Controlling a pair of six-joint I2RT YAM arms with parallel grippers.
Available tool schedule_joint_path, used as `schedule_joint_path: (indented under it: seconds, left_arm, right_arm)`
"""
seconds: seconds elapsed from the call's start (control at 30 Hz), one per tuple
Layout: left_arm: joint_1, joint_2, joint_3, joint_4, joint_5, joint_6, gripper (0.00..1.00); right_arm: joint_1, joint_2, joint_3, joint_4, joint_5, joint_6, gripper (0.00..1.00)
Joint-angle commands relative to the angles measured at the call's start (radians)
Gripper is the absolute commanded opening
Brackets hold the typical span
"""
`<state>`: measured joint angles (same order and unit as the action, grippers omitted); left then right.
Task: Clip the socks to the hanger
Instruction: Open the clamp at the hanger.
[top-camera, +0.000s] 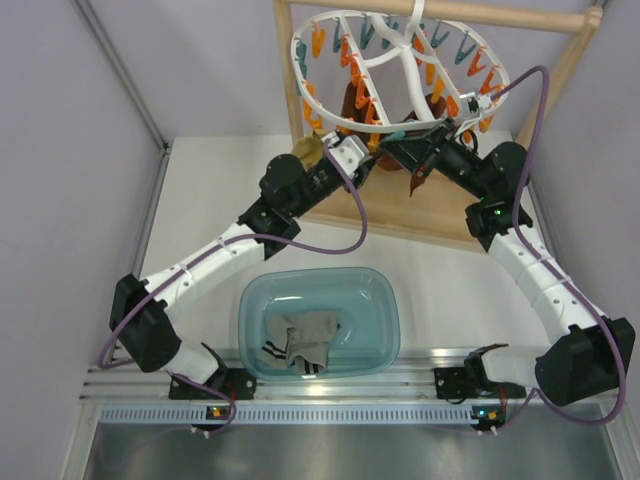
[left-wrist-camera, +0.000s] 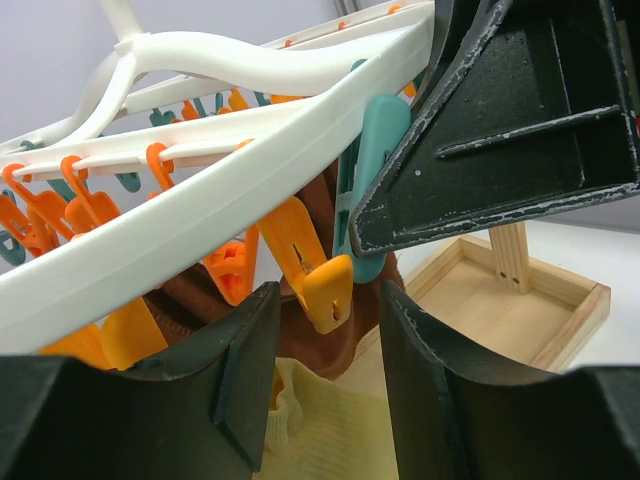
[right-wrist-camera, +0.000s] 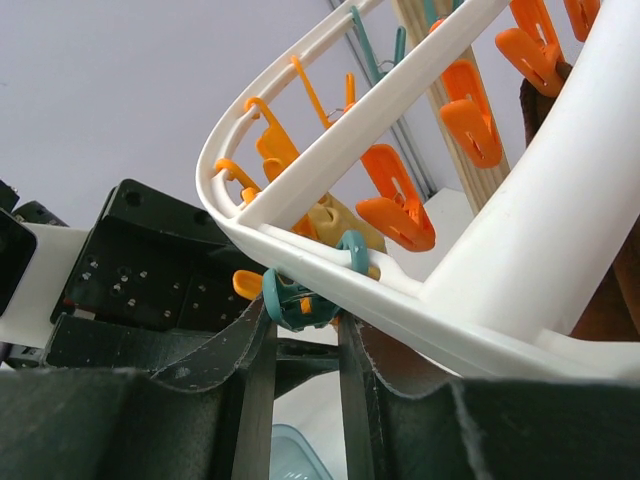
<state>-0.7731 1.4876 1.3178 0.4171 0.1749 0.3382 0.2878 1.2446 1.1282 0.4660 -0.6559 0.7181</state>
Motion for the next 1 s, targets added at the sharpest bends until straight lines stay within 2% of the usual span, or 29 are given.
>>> schedule_joint_path:
  seconds: [0.0,0.17,0.4,0.5,0.53,0.63,0.73,0.97]
  left_arm:
    - [0.001,-0.006,0.001,0.052,-0.002,-0.018,0.49]
    - [0.006,0.005,0.004,0.083,-0.018,-0.018,0.44]
    - [0.020,-0.018,0.004,0.045,0.014,-0.028,0.12]
    - [0.026,-0.039,0.014,-0.007,0.047,-0.021,0.05]
    - [0.026,-0.043,0.018,-0.027,0.054,-0.002,0.01]
    - [0.026,-0.053,0.050,-0.103,0.078,0.022,0.00]
    - [0.026,-0.061,0.075,-0.158,0.106,0.044,0.00]
    - [0.026,-0.069,0.077,-0.163,0.155,0.077,0.00]
  right_arm:
    - [0.016,-0.031,0.056,0.097,0.007,0.009,0.00]
    - [0.016,-0.039,0.051,0.099,0.002,0.014,0.00]
    - [0.014,-0.051,0.051,0.071,0.016,-0.023,0.00]
    - [0.013,-0.066,0.064,-0.001,0.042,-0.101,0.01]
    - [0.014,-0.071,0.074,-0.070,0.050,-0.130,0.14]
    - [0.014,-0.099,0.081,-0.168,0.073,-0.238,0.41]
    - [0.013,-0.151,0.058,-0.179,0.072,-0.307,0.49]
    - [0.013,-0.232,0.010,-0.113,-0.072,-0.391,0.56]
